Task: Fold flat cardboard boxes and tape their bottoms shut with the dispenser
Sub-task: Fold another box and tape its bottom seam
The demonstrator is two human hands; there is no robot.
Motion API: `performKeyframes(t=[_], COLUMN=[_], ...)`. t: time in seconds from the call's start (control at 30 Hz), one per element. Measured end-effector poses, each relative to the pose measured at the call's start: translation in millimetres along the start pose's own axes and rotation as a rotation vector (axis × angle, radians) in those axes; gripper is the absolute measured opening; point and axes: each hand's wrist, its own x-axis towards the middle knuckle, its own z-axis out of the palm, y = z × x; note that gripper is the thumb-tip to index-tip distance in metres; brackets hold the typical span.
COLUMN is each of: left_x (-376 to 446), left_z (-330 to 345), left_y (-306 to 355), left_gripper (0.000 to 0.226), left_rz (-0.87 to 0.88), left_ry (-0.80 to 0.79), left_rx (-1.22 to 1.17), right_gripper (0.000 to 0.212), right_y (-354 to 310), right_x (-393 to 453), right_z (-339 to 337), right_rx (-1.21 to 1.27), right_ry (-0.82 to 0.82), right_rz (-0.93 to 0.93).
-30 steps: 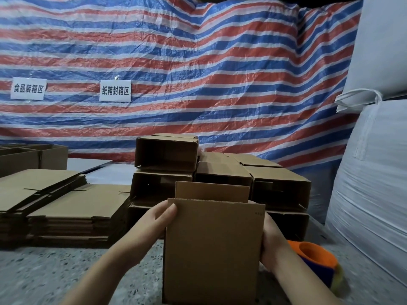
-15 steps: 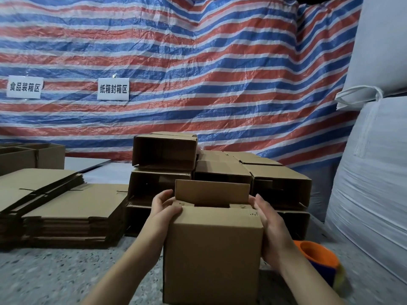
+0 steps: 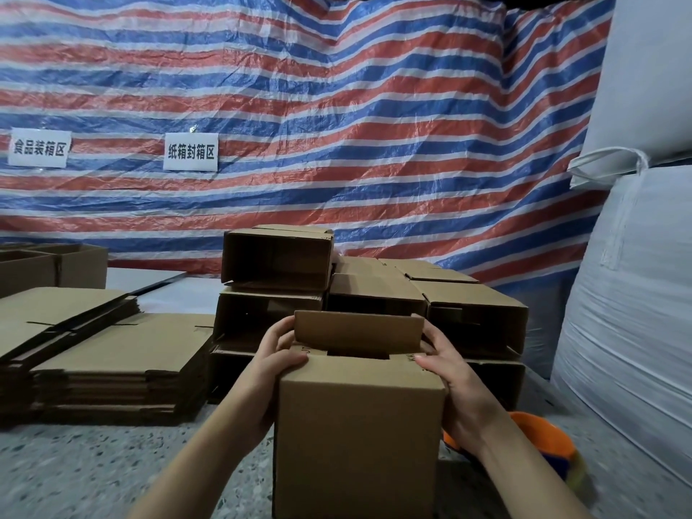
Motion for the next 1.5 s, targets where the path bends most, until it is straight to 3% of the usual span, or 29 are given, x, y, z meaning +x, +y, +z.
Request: performKeyframes(t=[0.17, 0.37, 0.53, 0.6, 0.67, 0.77, 0.87, 1.1, 1.23, 1.37, 1.5], left_x=[-4, -9, -11, -12, -15, -19, -20, -21, -21, -21, -21], left_z=[-2, -6, -5, 1, 14, 47, 70, 73, 74, 72, 71], left_y=[-10, -4, 18, 31, 40, 39, 26, 23, 25, 22, 19], left_gripper=[0.017, 0.007, 0.009, 0.014, 0.029, 0.052, 0.069, 0.062, 0.063, 0.063, 0.064], left_rz=[0.072, 0.092, 0.077, 0.104, 0.202, 0.4, 0.349, 0.319, 0.298, 0.322, 0.348], left_ry=[0.127, 0.129, 0.068, 0.072, 0.072, -0.08, -0.266, -0.294, -0.311, -0.305, -0.29], left_rx=[0.017, 0.191, 0.526, 0.738, 1.113, 1.521, 1.687, 1.79, 1.8, 1.778, 1.768], right_gripper=[0.026, 0.019, 0.021, 0.02, 0.02, 0.024, 0.028, 0.026, 0.041, 0.041, 0.054], right_y=[4, 12, 10, 8, 8, 9, 12, 10, -4, -16, -5], right_x=[-3, 0, -1, -2, -1, 0, 1, 0, 2, -9, -33], right_z=[-2, 0, 3, 5, 5, 5, 3, 0, -24, -80, -102], right_rx=[0.066, 0.03, -0.038, -0.045, -0.038, -0.028, -0.022, -0.083, -0.449, -1.439, -1.734], right_ry=[0.028, 0.088, 0.098, 0.099, 0.105, 0.105, 0.097, 0.112, 0.164, 0.302, 0.222], right_rz=[0.005, -0.047, -0.057, -0.061, -0.068, -0.071, -0.061, -0.03, 0.049, 0.214, 0.433])
